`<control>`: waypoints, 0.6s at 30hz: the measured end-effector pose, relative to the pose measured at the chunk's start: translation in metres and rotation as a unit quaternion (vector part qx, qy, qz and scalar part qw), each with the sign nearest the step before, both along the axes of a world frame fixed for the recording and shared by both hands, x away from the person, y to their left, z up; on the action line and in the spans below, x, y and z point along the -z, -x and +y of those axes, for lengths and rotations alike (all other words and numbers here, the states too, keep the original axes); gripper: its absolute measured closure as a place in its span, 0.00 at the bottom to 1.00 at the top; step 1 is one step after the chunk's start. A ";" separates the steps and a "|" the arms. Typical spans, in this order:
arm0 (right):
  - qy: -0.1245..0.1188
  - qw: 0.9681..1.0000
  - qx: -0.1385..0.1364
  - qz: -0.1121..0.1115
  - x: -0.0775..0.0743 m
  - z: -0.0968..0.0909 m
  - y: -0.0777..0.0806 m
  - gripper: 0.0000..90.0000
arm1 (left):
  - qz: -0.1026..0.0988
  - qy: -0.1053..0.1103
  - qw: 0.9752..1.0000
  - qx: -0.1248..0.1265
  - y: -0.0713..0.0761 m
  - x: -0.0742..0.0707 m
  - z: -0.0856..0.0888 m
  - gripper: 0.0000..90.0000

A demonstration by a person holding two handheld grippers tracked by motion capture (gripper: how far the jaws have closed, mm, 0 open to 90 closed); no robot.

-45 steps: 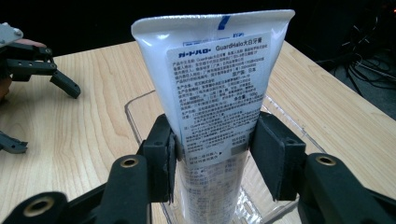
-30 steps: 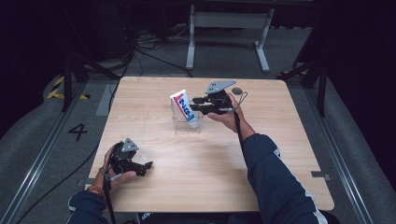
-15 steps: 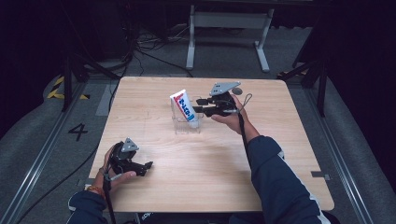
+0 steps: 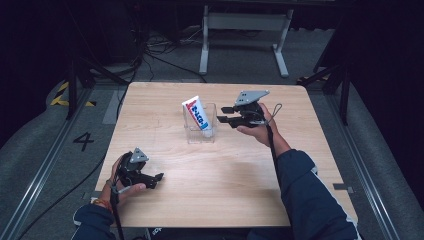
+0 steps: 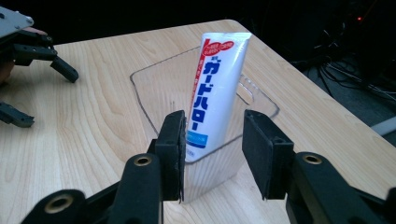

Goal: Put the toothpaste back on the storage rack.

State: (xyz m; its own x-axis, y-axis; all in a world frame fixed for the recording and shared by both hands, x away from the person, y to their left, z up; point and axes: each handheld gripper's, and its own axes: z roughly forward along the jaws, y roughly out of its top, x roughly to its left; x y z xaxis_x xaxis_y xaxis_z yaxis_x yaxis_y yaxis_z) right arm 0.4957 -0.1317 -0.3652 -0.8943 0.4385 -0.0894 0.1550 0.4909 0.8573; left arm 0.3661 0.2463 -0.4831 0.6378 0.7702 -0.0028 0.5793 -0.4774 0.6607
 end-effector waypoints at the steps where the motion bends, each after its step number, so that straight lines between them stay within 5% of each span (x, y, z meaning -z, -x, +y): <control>1: 0.002 1.000 0.003 -0.002 -0.001 -0.003 0.001 0.67 | 0.000 0.000 1.000 0.000 0.000 0.000 0.000 0.00; 18: 0.039 0.999 0.029 -0.019 -0.005 -0.031 0.016 0.57 | 0.000 0.000 1.000 0.000 0.000 0.000 0.000 0.00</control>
